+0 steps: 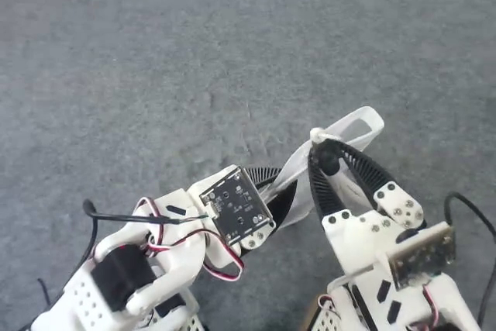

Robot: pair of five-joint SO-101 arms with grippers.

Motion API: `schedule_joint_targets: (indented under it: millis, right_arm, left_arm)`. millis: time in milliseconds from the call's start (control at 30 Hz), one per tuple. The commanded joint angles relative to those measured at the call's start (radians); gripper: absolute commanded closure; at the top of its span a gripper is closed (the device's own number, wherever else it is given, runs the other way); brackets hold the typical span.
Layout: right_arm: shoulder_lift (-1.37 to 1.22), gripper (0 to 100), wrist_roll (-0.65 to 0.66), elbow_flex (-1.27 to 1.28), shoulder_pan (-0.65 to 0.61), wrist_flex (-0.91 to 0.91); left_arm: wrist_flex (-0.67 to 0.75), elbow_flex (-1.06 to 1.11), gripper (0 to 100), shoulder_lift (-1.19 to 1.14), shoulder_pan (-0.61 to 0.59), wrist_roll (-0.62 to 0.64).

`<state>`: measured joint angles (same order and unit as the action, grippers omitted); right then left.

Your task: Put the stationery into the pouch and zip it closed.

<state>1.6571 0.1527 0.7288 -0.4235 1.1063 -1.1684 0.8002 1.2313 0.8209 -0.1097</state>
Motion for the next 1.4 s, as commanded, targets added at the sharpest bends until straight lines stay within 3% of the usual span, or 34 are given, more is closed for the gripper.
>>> schedule_joint_targets:
  millis: [0, 867, 1367]
  right_arm:
    - [-0.012, 99.2, -0.006, -0.012, 0.053, -0.048]
    - [-0.111, 99.2, 0.048, 0.083, 0.351, -0.199]
    - [-0.196, 99.2, 0.166, 0.121, 0.429, -0.208]
  left_arm:
    - [-0.002, -0.007, 99, 0.026, 0.003, -0.012]
    - [-0.003, -0.007, 99, 0.028, 0.002, -0.009]
    - [-0.005, -0.007, 99, 0.028, 0.002, -0.008]
